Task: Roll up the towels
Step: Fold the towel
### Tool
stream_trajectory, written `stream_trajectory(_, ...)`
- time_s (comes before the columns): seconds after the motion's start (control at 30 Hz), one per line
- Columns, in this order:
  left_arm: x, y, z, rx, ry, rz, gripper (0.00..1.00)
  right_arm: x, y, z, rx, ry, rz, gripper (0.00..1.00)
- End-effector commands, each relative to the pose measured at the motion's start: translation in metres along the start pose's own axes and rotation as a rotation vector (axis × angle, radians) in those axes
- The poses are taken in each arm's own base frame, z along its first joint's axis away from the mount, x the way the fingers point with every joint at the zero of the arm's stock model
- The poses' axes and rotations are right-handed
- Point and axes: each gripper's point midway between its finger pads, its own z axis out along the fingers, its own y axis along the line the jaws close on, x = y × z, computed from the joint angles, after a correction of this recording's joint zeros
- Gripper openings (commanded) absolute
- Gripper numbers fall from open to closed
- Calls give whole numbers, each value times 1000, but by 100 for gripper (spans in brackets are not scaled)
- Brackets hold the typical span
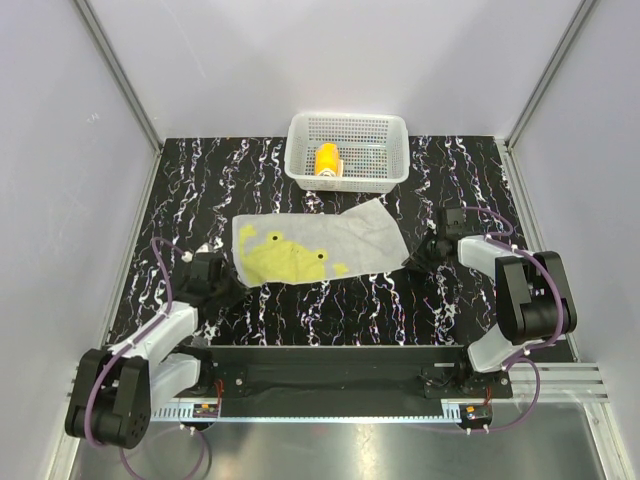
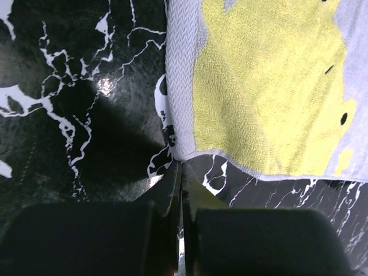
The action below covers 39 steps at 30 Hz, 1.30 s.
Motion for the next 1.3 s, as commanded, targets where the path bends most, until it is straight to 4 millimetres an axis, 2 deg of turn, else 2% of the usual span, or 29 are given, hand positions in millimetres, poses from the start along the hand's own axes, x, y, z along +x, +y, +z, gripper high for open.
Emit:
stream_trajectory(0.0, -12, -6, -9, -3, -31, 37, 0, 2, -6, 0, 16, 5, -7, 0)
stream_trajectory(0.07, -29, -20, -18, 21, -83, 56, 0, -1, -1, -5, 7, -1, -10, 0)
stream_trajectory(0.13, -38, -28, -24, 29, -96, 79, 0, -9, 10, -15, -9, -18, -23, 0)
stream_trajectory(0.17, -50, -42, -29, 50, -118, 86, 0, -14, 14, -20, -12, -30, -29, 0)
stream_trajectory(0.23, -59, -55, -33, 73, -126, 95, 0, -28, 27, -35, -16, -67, -49, 0)
stream_trajectory(0.27, -71, -69, -39, 101, -153, 99, 0, -33, 30, -41, -10, -81, -59, 0)
stream_trajectory(0.37, -87, -88, -51, 131, -178, 113, 0, -49, 40, -70, 5, -152, -88, 0)
stream_trajectory(0.4, -86, -87, -54, 121, -173, 114, 0, -55, 44, -87, -1, -204, -98, 0)
stream_trajectory(0.47, -81, -83, -57, 115, -166, 106, 0, -53, 40, -105, 15, -233, -99, 0)
stream_trajectory(0.5, -78, -79, -59, 116, -163, 101, 0, -55, 39, -124, 10, -291, -101, 0)
stream_trajectory(0.53, -72, -77, -59, 120, -148, 87, 11, -45, 27, -124, 31, -281, -93, 0)
stream_trajectory(0.57, -59, -65, -53, 103, -119, 77, 24, -39, 21, -124, 32, -282, -88, 0)
stream_trajectory(0.6, -56, -63, -52, 118, -121, 69, 37, -30, 21, -125, -7, -273, -85, 0)
stream_trajectory(0.63, -48, -62, -49, 135, -98, 60, 46, -11, 5, -109, 8, -216, -59, 0)
stream_trajectory(0.67, -33, -48, -40, 120, -65, 54, 54, 0, -1, -100, 11, -174, -49, 0)
stream_trajectory(0.7, -31, -47, -35, 130, -65, 50, 61, 17, -6, -88, 16, -108, -48, 0)
stream_trajectory(0.77, -12, -36, -25, 127, -2, 40, 71, 39, -26, -69, 65, -43, -37, 0)
stream_trajectory(0.83, 0, -38, -17, 152, 51, 37, 74, 49, -35, -59, 96, -5, -53, 0)
stream_trajectory(0.87, 5, -38, -13, 165, 64, 44, 78, 53, -37, -56, 103, 12, -56, 0)
stream_trajectory(0.9, 14, -36, -9, 148, 100, 58, 80, 53, -36, -56, 101, 12, -57, 0)
stream_trajectory(1.1, 30, -41, 4, 124, 151, 94, 82, 42, -26, -62, 87, -18, -63, 0)
stream_trajectory(1.2, 35, -45, 8, 113, 176, 114, 75, 41, -26, -59, 96, -16, -72, 0)
stream_trajectory(1.27, 39, -45, 11, 111, 190, 120, 64, 42, -26, -58, 93, -13, -72, 0)
